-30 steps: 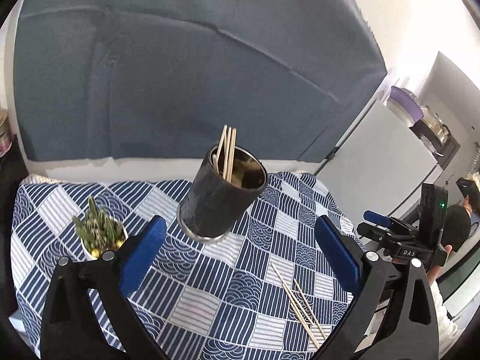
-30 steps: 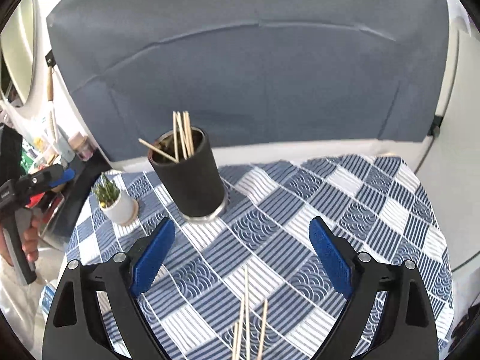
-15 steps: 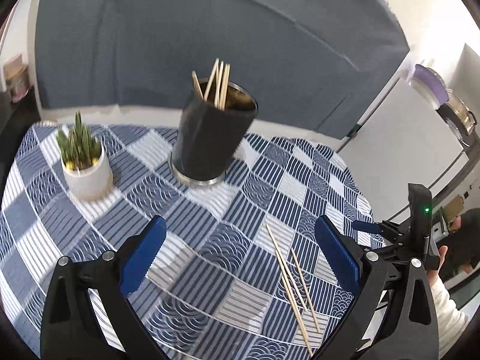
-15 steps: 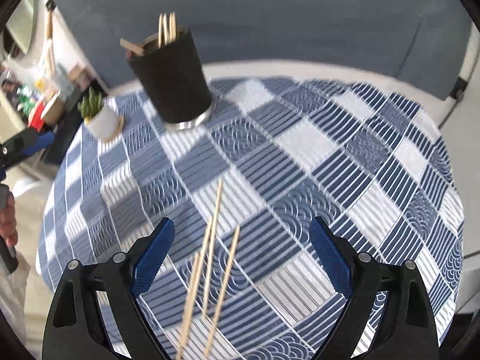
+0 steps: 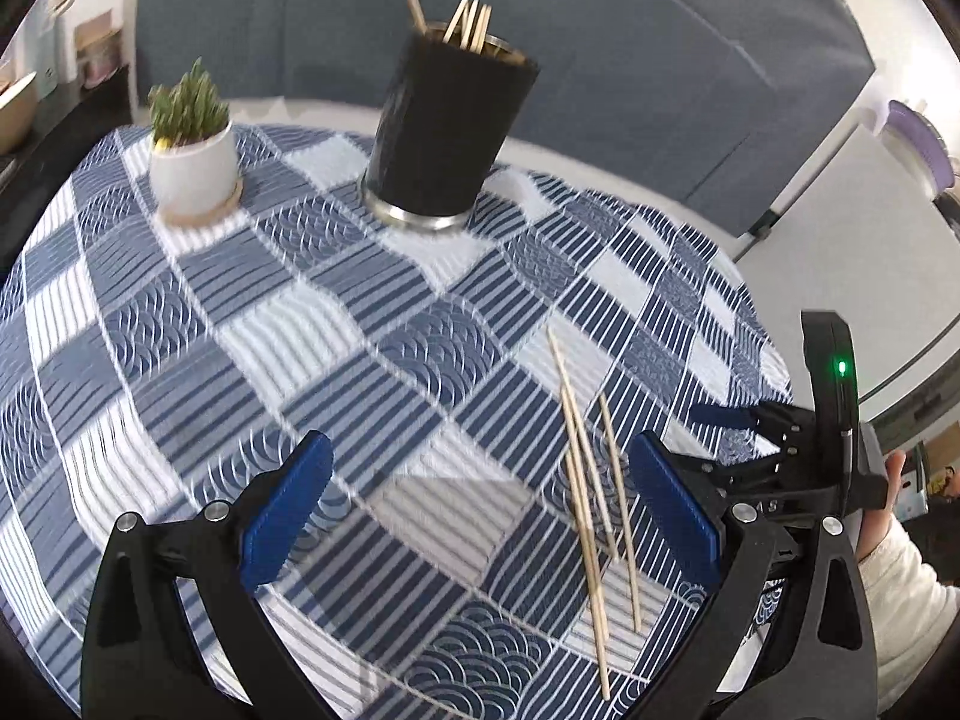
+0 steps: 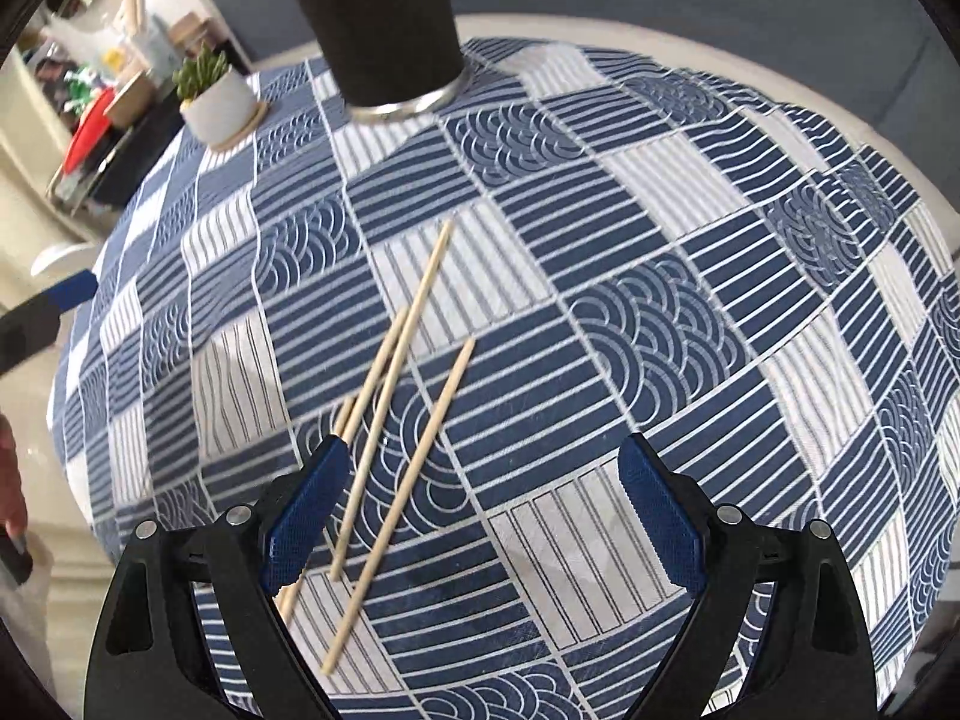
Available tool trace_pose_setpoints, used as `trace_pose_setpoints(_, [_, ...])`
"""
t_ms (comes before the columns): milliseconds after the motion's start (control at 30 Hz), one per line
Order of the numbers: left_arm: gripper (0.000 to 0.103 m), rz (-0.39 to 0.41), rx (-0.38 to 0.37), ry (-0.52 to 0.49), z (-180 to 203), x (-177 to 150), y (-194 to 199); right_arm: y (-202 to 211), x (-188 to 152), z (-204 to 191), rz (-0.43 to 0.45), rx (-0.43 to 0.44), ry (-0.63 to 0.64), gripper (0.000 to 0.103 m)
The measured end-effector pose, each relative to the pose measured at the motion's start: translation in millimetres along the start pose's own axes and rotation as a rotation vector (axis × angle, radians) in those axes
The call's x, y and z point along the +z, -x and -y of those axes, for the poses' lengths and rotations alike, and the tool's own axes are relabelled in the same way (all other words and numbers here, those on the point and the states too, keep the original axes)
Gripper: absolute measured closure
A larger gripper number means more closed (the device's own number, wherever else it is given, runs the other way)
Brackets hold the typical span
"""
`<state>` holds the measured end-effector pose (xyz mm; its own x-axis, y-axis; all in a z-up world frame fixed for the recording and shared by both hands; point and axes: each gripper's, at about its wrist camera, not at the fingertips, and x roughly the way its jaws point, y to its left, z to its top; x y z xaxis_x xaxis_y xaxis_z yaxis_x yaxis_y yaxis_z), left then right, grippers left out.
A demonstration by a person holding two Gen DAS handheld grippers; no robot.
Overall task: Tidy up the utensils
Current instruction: 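Move both open grippers back down to the remaining wooden sticks, then close the left gripper on a wooden stick while the right gripper grasps another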
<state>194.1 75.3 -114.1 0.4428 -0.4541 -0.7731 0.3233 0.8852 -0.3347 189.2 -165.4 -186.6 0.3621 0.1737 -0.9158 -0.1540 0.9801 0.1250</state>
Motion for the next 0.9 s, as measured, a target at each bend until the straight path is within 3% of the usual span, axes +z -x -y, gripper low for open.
trace_pose_setpoints(167, [0.006,-0.023,0.032,0.029,5.7,-30.4,-7.2,-10.5,-4.7,1.6,-0.025,0.016,0.0,0.016])
trace_pose_setpoints(267, [0.006,-0.045,0.058,0.031,10.1,-45.9,-13.8,-11.7,-7.1,3.9,0.004,0.003,-0.03,0.016])
trace_pose_setpoints(500, [0.006,-0.111,0.086,-0.063,31.5,-72.6,-37.7,-19.2,-6.3,11.5,0.007,-0.014,-0.118,0.016])
trace_pose_setpoints(767, [0.006,-0.168,0.065,-0.15,59.9,-88.9,-63.2,-24.7,-4.3,4.7,-0.006,-0.109,-0.081,0.016])
trace_pose_setpoints(900, [0.006,-0.188,0.092,-0.191,67.4,-93.2,-69.9,-27.2,-5.5,11.3,-0.012,-0.137,-0.08,0.011])
